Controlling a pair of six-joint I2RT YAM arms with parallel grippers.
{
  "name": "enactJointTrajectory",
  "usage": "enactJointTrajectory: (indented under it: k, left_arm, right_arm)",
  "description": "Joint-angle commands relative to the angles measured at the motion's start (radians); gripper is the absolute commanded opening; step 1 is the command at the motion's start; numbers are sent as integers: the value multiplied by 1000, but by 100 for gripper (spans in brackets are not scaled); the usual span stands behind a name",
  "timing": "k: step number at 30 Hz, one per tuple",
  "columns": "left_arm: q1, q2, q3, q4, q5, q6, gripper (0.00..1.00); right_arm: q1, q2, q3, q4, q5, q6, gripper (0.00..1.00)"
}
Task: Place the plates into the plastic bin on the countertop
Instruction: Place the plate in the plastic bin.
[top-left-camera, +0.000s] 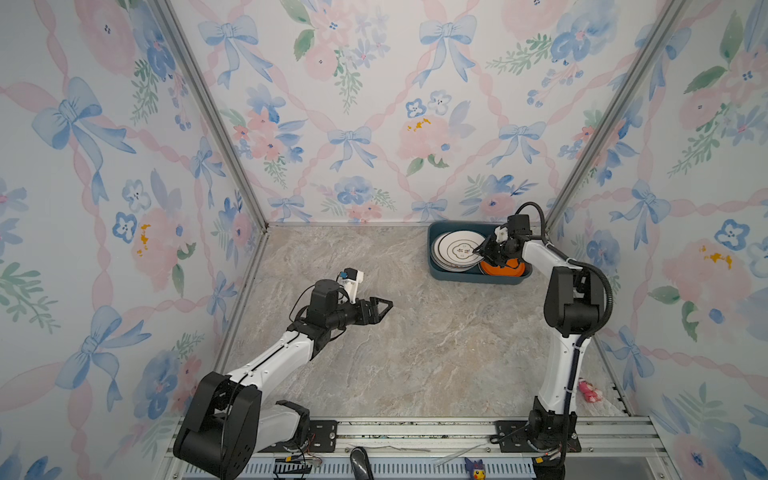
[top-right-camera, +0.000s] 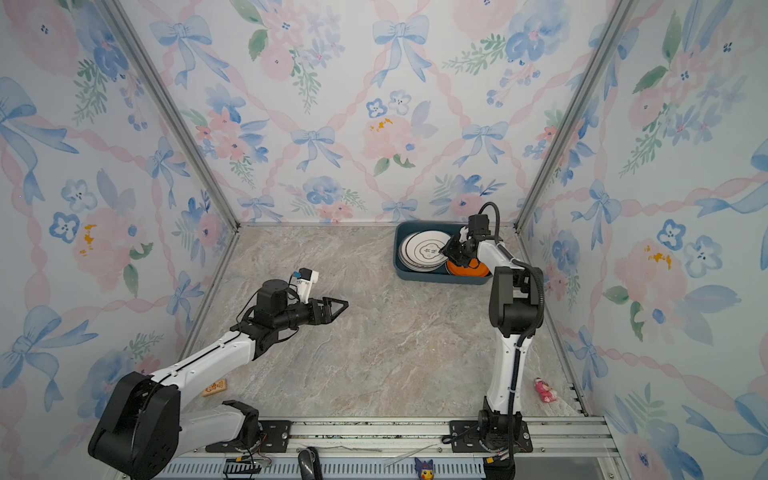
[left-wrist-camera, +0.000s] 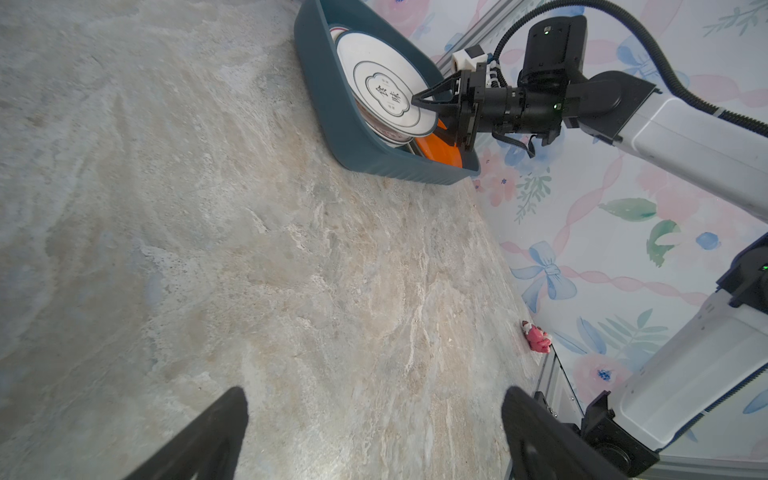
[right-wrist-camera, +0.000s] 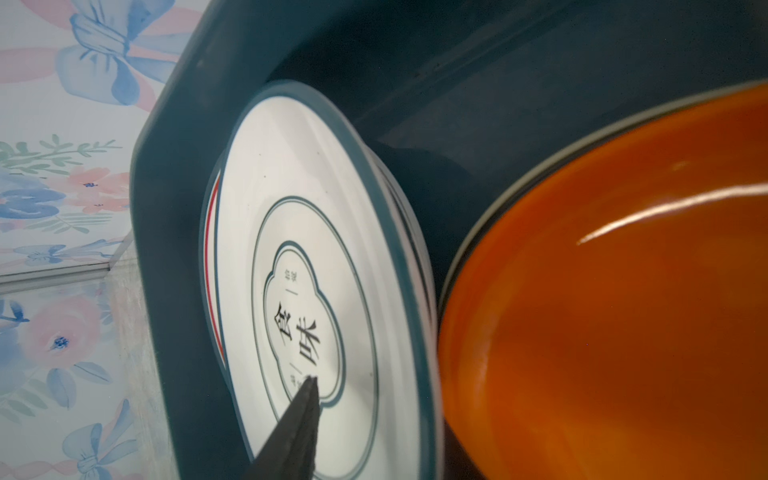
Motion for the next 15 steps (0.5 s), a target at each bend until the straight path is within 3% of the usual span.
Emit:
enactJointTrajectory:
  k: [1, 15]
  left_arm:
    - [-4, 8, 19, 1, -7, 26, 97]
    - [-5, 4, 18, 0, -5, 27, 97]
  right_arm:
    - [14, -19, 38, -118, 75, -51, 39]
    - [60, 31, 145, -257, 146, -135, 41]
